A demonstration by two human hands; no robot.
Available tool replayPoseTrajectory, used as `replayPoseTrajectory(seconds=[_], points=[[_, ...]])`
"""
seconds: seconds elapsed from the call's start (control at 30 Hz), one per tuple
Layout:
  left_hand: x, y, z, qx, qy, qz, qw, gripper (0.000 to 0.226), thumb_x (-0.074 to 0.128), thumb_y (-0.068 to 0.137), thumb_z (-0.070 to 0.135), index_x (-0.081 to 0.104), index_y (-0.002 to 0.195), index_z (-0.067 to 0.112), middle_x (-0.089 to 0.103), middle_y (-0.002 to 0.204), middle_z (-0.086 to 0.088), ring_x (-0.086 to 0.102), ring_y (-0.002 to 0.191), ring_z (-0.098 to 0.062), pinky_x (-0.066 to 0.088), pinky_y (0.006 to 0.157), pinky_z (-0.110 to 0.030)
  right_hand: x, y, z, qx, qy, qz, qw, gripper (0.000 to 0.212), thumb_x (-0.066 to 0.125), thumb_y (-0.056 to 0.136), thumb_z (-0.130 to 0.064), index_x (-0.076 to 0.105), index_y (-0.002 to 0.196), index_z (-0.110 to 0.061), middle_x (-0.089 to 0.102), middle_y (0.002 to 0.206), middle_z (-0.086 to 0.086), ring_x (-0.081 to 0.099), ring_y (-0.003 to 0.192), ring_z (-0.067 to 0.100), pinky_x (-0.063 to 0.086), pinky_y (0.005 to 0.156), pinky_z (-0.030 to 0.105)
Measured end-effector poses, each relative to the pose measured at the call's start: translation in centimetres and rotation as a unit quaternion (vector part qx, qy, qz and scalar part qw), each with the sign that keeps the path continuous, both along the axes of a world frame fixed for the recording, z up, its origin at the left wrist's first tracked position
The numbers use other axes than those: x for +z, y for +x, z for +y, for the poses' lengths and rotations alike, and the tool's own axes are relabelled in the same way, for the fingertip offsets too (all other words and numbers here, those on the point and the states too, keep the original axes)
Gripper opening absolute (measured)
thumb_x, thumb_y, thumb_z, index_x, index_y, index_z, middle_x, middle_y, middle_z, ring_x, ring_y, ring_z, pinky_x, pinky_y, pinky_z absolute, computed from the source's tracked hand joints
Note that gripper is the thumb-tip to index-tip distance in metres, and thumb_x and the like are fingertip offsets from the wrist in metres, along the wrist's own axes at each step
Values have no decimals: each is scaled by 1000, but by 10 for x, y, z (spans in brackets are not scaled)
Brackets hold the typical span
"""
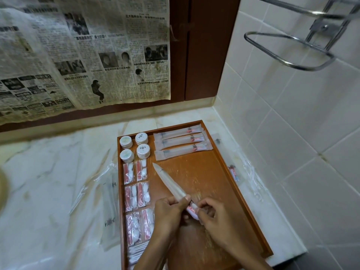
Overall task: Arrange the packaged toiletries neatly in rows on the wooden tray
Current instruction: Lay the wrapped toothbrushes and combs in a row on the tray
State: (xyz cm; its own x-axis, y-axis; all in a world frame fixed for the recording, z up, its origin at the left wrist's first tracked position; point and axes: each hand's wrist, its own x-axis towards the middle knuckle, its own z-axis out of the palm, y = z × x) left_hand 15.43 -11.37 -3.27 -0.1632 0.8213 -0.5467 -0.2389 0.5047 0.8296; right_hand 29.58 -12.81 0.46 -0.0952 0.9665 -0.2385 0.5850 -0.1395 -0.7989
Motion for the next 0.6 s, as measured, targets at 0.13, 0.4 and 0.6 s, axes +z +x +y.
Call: replayPoseTrajectory(seconds=[0.13, 0.4, 0.6], points=[[3, -6, 1, 31, 2, -74, 997, 17, 65, 87, 5, 72, 74, -2, 69, 79, -29, 68, 70, -35, 57, 75, -46, -1, 1, 7, -148, -254, 301, 907, 15, 61, 95, -15, 67, 103, -4, 73, 83, 17, 69, 66, 27, 57, 52, 33], [2, -8, -2, 59, 4, -101, 993, 12, 57, 93, 1, 63, 99, -8, 71, 87, -26, 71, 82, -36, 59, 78, -46, -4, 4, 6, -165, -306, 372, 861, 18, 54, 95, -6, 63, 104, 7, 68, 76, 24, 66, 59, 23, 54, 48, 30], [-4, -2, -7, 64, 17, -74, 995, 4, 60, 91, 2, 62, 89, 0, 71, 78, -21, 71, 79, -35, 58, 76, -42, -8, -5, 1, -172, -269, 329, 889, 23, 69, 88, -19, 69, 96, 3, 69, 72, 14, 64, 60, 19, 53, 49, 30]])
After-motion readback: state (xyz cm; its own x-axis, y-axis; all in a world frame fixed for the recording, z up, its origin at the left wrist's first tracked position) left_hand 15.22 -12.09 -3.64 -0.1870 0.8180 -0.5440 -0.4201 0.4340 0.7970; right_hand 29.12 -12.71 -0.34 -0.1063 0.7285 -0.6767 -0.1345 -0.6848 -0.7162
